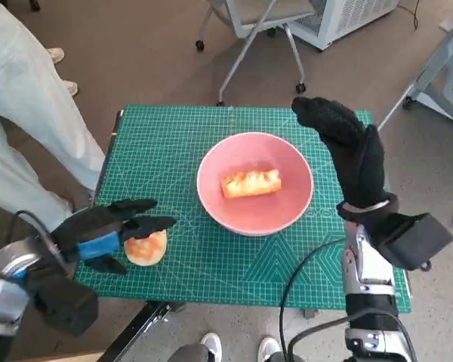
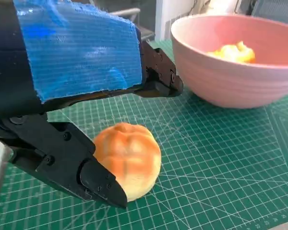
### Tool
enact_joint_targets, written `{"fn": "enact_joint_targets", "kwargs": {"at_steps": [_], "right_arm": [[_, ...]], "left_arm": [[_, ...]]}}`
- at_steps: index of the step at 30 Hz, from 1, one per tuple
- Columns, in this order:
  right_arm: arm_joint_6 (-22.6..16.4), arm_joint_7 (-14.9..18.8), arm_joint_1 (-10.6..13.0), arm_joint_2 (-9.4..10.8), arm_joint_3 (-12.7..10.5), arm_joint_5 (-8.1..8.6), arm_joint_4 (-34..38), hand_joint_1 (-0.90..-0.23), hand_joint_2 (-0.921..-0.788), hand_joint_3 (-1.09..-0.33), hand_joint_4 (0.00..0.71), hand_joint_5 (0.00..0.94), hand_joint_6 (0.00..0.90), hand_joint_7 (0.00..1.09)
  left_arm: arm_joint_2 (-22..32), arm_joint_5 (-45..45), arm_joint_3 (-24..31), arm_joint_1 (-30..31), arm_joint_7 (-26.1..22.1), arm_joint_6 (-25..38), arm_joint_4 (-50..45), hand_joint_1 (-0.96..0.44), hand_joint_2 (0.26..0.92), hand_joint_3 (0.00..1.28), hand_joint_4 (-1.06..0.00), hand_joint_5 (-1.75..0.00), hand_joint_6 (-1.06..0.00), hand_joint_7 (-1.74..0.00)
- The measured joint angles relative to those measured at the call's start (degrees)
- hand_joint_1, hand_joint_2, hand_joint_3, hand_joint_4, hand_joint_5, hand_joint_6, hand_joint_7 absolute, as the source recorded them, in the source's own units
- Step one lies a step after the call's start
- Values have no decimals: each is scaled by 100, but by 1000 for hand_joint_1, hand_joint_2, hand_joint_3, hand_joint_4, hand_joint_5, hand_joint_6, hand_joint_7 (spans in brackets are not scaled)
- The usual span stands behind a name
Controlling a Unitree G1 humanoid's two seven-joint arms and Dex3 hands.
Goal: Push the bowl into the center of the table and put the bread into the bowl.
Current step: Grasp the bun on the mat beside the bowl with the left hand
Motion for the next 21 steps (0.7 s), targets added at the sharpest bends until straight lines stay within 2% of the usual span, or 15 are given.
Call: {"fn": "enact_joint_targets", "kwargs": {"at_steps": [7,11,14,17,19,20,21], "right_arm": [[-8,-20,5,8,-2,-11,0,-679,-921,-786,159,1,12,558],[-20,-41,11,12,-3,-19,-1,-676,-921,-785,160,2,14,557],[-23,-52,15,19,-3,-19,0,-675,-921,-785,159,1,14,556],[-23,-57,16,25,-3,-16,1,-678,-921,-785,159,1,15,554],[-23,-59,16,30,-4,-13,2,-680,-921,-785,159,1,16,554],[-23,-61,16,33,-4,-12,3,-681,-921,-785,159,1,17,554],[-23,-64,16,36,-6,-11,3,-683,-921,-785,159,1,18,555]], "left_arm": [[-85,319,-295,-79,213,29,311,-49,701,10,-398,-16,-441,-22],[-105,512,-413,-122,334,119,504,-5,741,26,-467,-30,-490,-33],[-108,596,-467,-174,395,219,593,36,798,38,-558,-27,-563,-34],[-108,590,-480,-215,414,292,603,83,880,53,-746,-72,-734,-84],[-108,551,-480,-239,399,342,590,100,900,54,-819,-92,-790,-100],[-108,519,-479,-247,382,370,585,80,904,64,-792,-314,-744,-316],[-108,480,-480,-255,354,397,581,52,910,106,-719,-672,-646,-660]]}}
